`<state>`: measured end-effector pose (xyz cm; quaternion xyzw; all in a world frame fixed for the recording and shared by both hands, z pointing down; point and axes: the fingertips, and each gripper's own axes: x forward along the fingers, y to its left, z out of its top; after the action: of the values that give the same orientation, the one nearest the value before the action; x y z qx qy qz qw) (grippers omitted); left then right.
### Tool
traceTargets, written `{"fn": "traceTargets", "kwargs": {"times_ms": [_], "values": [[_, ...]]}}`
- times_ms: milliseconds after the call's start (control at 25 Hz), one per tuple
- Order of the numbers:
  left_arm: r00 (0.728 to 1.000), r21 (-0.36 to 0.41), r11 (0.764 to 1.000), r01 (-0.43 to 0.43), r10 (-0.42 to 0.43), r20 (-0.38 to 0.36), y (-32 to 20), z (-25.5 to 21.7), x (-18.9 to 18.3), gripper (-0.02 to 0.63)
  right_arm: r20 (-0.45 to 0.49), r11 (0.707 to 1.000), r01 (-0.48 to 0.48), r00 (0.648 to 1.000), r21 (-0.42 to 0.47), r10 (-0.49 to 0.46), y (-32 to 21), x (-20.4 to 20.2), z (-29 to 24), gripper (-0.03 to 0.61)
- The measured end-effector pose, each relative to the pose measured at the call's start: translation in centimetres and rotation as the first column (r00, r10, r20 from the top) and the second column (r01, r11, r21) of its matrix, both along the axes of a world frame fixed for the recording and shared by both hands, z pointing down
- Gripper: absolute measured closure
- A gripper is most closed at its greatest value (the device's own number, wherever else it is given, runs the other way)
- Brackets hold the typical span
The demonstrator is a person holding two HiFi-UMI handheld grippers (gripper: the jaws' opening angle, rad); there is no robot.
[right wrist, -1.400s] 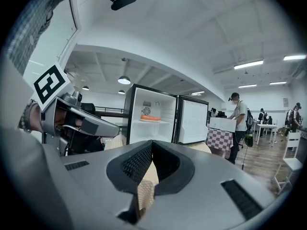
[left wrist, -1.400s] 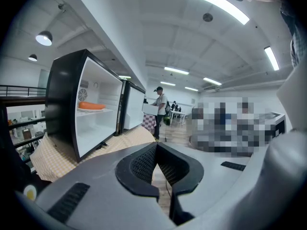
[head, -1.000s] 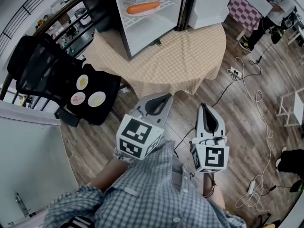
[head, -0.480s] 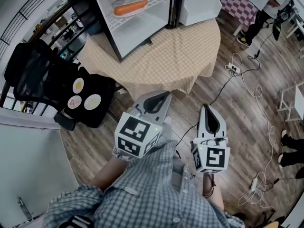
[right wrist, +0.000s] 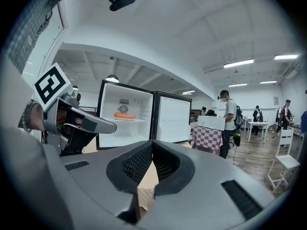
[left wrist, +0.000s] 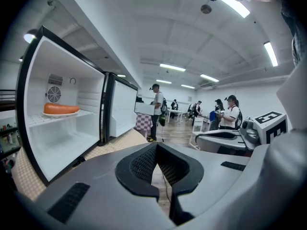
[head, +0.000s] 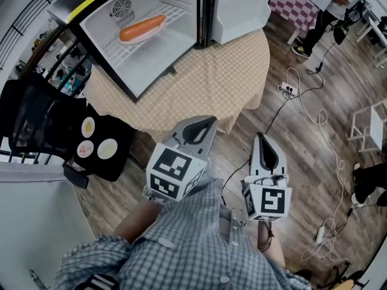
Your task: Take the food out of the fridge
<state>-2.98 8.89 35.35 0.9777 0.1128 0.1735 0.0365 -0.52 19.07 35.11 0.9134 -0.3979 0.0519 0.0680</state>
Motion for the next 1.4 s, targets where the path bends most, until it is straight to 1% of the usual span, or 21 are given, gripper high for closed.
{"fn": "traceTargets", "kwargs": {"times_ms": [120, 280, 360, 440, 520, 600, 720, 840, 960, 1080, 1200, 1320, 1400], "values": [[1.000, -0.014, 1.000, 0.000, 0.000, 0.000, -1.1, -0.2, 2.8, 0.609, 0.012, 1.000, -0.006, 1.000, -0.019, 0.006, -1.0, 2.7, -0.1, 0.569], [1.000, -0.026, 1.000, -0.014, 0.014, -0.004, -2.0, -0.1, 6.5, 0.609, 0.005, 1.000, -0.003, 1.000, -0.020, 0.003, -2.5, 6.1, -0.4, 0.569], [1.000, 0.001, 1.000, -0.017, 0.017, -0.016, -2.7, -0.2, 8.4, 0.609, 0.007, 1.000, -0.007, 1.000, -0.026, 0.008, -3.2, 7.9, -0.3, 0.569], [0.999, 0.052, 0.998, -0.019, 0.020, -0.027, -3.4, -0.3, 9.9, 0.609, -0.001, 0.999, -0.004, 1.000, -0.032, 0.004, -3.9, 9.6, -0.3, 0.569], [0.999, 0.063, 0.998, -0.015, 0.017, -0.027, -4.2, -0.1, 11.1, 0.609, -0.006, 0.999, 0.004, 1.000, -0.032, -0.004, -4.8, 10.9, -0.3, 0.569], [1.000, 0.036, 0.999, 0.004, -0.003, -0.024, -5.2, 0.0, 11.9, 0.609, 0.002, 0.999, 0.017, 1.000, -0.037, -0.017, -5.8, 11.9, -0.2, 0.569], [0.998, 0.000, 0.999, 0.047, -0.047, -0.030, -7.0, -0.1, 12.5, 0.609, 0.039, 0.996, 0.050, 0.998, -0.070, -0.047, -7.7, 12.6, 0.3, 0.569], [0.994, -0.011, 0.994, 0.108, -0.108, -0.023, -8.8, -0.1, 12.2, 0.609, -0.005, 0.991, 0.132, 0.991, -0.026, -0.132, -10.3, 12.8, -0.3, 0.569], [0.987, -0.016, 0.987, 0.162, -0.162, -0.022, -10.6, 0.0, 11.7, 0.609, 0.008, 0.982, 0.187, 0.982, -0.040, -0.187, -12.3, 12.6, 0.0, 0.569], [0.974, -0.017, 0.974, 0.225, -0.225, -0.022, -12.5, 0.0, 11.2, 0.609, 0.016, 0.967, 0.252, 0.968, -0.042, -0.251, -14.6, 12.7, 0.0, 0.569], [0.953, -0.027, 0.953, 0.302, -0.302, -0.015, -14.4, 0.2, 10.8, 0.609, 0.034, 0.944, 0.324, 0.946, -0.062, -0.322, -16.9, 12.8, 0.3, 0.569], [0.926, -0.039, 0.926, 0.375, -0.376, -0.023, -16.3, 0.0, 10.9, 0.609, 0.018, 0.910, 0.405, 0.914, -0.086, -0.405, -19.1, 13.0, 0.2, 0.569], [0.904, -0.044, 0.903, 0.426, -0.428, -0.025, -17.5, -0.1, 11.0, 0.609, 0.016, 0.884, 0.460, 0.887, -0.079, -0.461, -20.6, 13.2, 0.0, 0.569]]}}
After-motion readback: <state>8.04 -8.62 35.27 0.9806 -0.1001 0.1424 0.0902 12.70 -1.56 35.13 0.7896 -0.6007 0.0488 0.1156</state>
